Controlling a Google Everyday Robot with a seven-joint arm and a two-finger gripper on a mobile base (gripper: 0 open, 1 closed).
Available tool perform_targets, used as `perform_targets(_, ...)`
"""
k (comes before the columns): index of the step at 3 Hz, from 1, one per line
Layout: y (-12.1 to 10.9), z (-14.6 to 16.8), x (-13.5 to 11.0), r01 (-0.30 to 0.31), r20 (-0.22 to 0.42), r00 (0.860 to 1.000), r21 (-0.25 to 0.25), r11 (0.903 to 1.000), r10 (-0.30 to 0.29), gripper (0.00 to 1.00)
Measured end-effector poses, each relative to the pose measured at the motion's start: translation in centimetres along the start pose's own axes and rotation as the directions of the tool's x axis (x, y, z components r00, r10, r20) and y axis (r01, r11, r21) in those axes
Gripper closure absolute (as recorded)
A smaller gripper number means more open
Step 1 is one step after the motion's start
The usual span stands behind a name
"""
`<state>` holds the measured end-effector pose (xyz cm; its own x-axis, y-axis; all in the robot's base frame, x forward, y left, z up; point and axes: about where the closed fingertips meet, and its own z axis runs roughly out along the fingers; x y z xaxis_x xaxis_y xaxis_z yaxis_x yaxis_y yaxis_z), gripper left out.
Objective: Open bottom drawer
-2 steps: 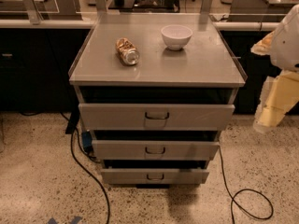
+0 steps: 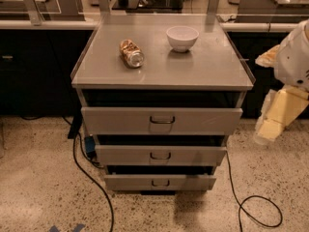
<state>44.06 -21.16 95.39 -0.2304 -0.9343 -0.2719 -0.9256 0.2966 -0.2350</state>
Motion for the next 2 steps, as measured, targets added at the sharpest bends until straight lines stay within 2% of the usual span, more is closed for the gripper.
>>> perform_targets(1,2.4,6.8,1.3,-0.091,0.11,0.989,-0.075,0.993,0.099,0.0)
perform_targets(2,5.5,15.8,2.7,-0.158,0.134,0.974,-0.182,0.9706,0.184,0.0)
